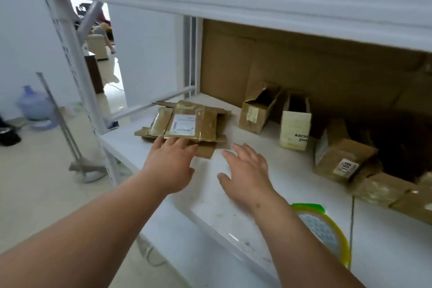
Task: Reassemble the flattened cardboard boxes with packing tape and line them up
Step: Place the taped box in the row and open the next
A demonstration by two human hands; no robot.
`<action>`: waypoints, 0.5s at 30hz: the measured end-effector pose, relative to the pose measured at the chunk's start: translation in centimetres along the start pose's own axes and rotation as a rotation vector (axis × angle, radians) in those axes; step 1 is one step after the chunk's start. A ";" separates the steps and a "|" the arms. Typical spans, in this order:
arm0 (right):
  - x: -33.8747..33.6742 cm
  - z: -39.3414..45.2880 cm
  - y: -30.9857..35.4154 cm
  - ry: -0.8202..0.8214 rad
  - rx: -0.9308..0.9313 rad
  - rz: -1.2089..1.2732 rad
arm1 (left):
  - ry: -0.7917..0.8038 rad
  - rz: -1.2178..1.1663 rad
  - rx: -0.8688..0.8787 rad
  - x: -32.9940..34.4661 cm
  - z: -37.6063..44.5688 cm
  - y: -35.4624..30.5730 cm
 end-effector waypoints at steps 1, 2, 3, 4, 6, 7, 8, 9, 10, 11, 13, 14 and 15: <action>0.4 1.2 0.6 0.001 -0.006 0.000 | 0.004 0.000 -0.018 0.5 0.6 1.0; 0.8 2.4 1.1 0.003 -0.013 0.001 | 0.004 0.001 -0.032 1.0 1.3 2.0; 1.2 3.6 1.5 0.004 -0.022 0.000 | 0.003 0.002 -0.045 1.4 2.0 2.8; 1.5 4.8 1.9 0.006 -0.029 -0.003 | 0.006 0.005 -0.057 1.7 2.8 3.6; 2.0 7.0 2.5 0.012 -0.033 -0.005 | 0.030 0.022 -0.076 2.4 4.3 4.9; 2.2 7.9 2.7 0.018 -0.033 0.000 | 0.040 0.026 -0.086 2.7 5.0 5.5; 2.3 8.8 3.0 0.022 -0.033 0.009 | 0.042 0.024 -0.094 3.0 5.7 6.1; 2.3 9.4 3.1 0.023 -0.032 0.017 | 0.043 0.020 -0.101 3.3 6.2 6.6; 2.3 10.2 3.3 0.020 -0.027 0.024 | 0.044 0.011 -0.106 3.7 6.9 7.2; 2.5 10.8 3.3 0.019 -0.021 0.027 | 0.050 -0.004 -0.111 4.3 7.5 7.7; 2.8 11.5 3.4 0.023 -0.006 0.028 | 0.076 -0.042 -0.115 5.4 8.4 8.6; 2.9 11.6 3.5 0.022 0.003 0.032 | 0.078 -0.064 -0.118 5.9 8.8 9.1; 3.0 11.6 3.5 0.017 0.013 0.036 | 0.068 -0.091 -0.119 6.2 9.2 9.5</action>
Point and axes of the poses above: each hand's wrist, its own z-axis towards the middle knuckle, its own x-axis out of the palm, y = z × x, the point moved 7 cm from there along z, towards the middle knuckle, and after that the axes turned 8 degrees about x, right-handed, at the moved point
